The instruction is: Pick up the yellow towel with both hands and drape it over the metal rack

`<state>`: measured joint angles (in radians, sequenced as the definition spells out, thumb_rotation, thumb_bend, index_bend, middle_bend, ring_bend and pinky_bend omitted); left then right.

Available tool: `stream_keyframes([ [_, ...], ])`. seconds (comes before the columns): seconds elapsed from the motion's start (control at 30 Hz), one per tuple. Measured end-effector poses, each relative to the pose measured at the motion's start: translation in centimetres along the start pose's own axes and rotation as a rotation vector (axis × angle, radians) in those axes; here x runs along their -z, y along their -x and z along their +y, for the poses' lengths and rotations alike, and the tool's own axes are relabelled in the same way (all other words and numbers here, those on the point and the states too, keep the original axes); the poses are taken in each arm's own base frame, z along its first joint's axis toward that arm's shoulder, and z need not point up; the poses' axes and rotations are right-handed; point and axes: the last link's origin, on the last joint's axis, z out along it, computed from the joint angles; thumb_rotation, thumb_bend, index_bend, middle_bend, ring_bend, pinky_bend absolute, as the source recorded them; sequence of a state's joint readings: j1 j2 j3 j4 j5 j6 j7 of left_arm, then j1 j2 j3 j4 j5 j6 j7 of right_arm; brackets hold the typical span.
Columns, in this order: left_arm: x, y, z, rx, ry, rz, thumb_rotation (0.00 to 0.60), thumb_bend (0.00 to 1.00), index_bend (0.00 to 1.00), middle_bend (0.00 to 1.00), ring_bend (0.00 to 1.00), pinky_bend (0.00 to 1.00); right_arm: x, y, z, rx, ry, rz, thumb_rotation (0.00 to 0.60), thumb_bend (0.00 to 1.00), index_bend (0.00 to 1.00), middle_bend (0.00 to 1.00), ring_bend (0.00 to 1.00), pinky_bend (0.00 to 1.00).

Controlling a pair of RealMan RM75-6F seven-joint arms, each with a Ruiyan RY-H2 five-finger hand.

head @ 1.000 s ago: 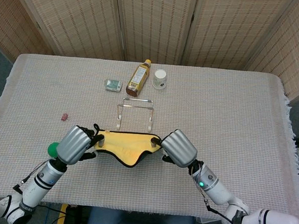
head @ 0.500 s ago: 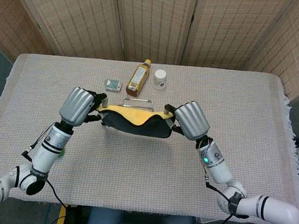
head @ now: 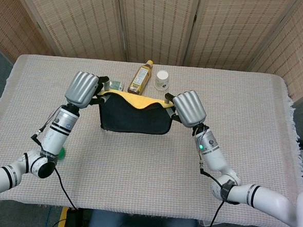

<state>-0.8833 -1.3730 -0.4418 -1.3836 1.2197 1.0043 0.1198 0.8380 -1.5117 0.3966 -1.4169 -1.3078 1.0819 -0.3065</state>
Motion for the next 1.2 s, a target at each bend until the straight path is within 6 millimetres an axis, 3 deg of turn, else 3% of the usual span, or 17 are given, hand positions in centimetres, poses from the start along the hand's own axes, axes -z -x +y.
stream_keyframes([
  [0.33,-2.7,0.9,-1.7,0.016,-0.099,-0.009,0.600,0.45,0.69,1.00,0.83,0.93,-2.7,1.3,-0.1,0.017,0.034,-0.012,0.600,0.53,0.79,0.97,1.00,1.00],
  [0.83,-5.1,2.1,-2.6,0.008,-0.194,-0.040,0.600,0.45,0.67,1.00,0.82,0.93,-4.9,2.7,0.3,0.046,0.066,-0.043,0.600,0.53,0.77,0.96,1.00,1.00],
  [1.03,-5.9,2.9,-2.5,-0.035,-0.225,-0.073,0.600,0.44,0.64,0.96,0.79,0.93,-5.8,3.2,0.8,0.057,0.084,-0.061,0.600,0.50,0.63,0.94,1.00,1.00],
  [1.13,-6.3,3.4,-2.3,-0.046,-0.243,-0.089,0.600,0.44,0.60,0.90,0.72,0.92,-6.2,3.6,1.1,0.055,0.098,-0.077,0.600,0.47,0.50,0.93,1.00,1.00],
  [1.2,-6.6,3.7,-2.2,-0.054,-0.253,-0.102,0.600,0.40,0.55,0.81,0.63,0.90,-6.3,3.8,1.3,0.051,0.107,-0.086,0.600,0.44,0.35,0.93,1.00,1.00],
])
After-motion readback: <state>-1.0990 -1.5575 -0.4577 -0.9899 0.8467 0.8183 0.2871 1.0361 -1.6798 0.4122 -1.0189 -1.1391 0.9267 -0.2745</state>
